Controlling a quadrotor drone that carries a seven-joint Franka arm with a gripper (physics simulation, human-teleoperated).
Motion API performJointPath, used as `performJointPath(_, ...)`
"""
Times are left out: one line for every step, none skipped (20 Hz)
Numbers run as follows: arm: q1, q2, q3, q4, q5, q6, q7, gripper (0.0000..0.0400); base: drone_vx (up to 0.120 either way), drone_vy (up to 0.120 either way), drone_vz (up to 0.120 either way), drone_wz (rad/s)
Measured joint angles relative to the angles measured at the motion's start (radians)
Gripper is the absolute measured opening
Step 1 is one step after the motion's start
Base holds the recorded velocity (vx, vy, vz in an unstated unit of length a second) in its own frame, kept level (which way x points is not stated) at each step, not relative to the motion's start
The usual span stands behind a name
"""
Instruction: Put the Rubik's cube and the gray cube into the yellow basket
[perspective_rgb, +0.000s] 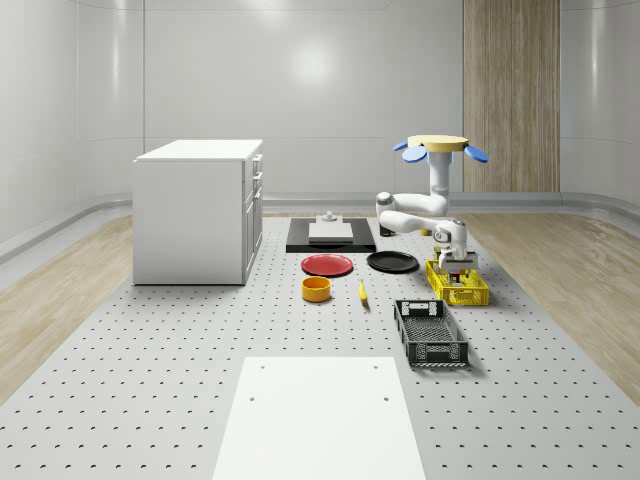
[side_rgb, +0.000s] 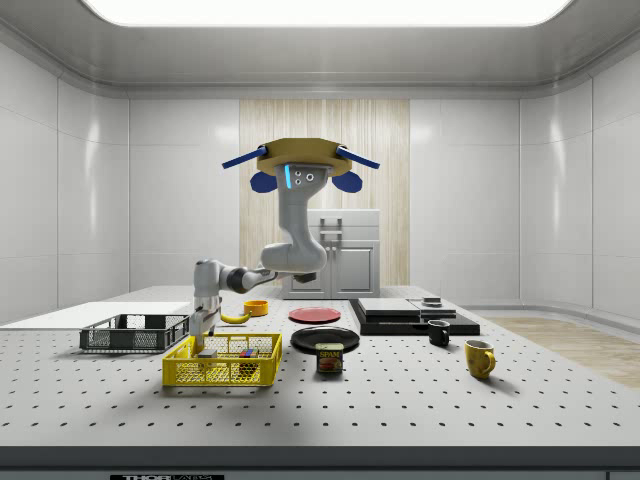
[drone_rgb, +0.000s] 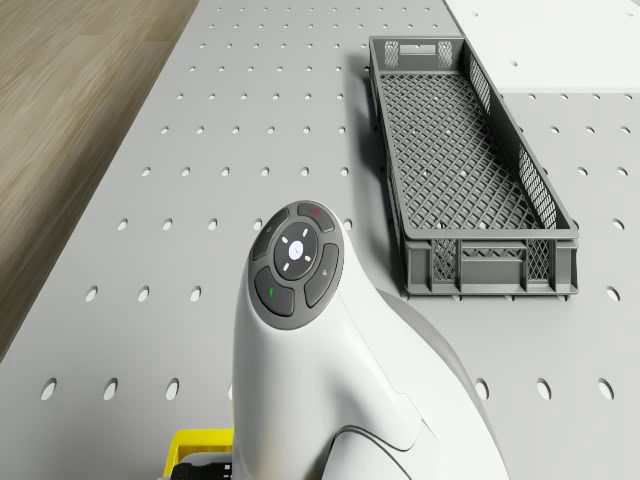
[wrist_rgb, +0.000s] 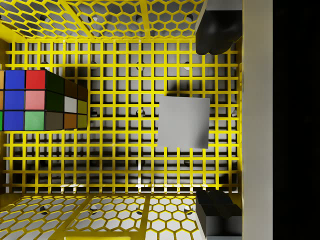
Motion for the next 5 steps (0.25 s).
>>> performJointPath(0.0, 0.0, 0.002, -0.001, 0.002, -0.001, 0.0, 0.0399, 0.0, 0.0, 0.0, 0.0)
performJointPath(0.0, 0.0, 0.004, -0.001, 0.004, -0.001, 0.0, 0.0399, 0.0, 0.0, 0.0, 0.0)
performJointPath(0.001, 0.0, 0.005, -0.001, 0.005, -0.002, 0.0, 0.04, 0.0, 0.0, 0.0, 0.0)
performJointPath(0.001, -0.001, 0.007, -0.002, 0.006, -0.002, 0.0, 0.04, 0.0, 0.0, 0.0, 0.0)
performJointPath(0.001, -0.001, 0.007, -0.002, 0.007, -0.002, 0.0, 0.04, 0.0, 0.0, 0.0, 0.0)
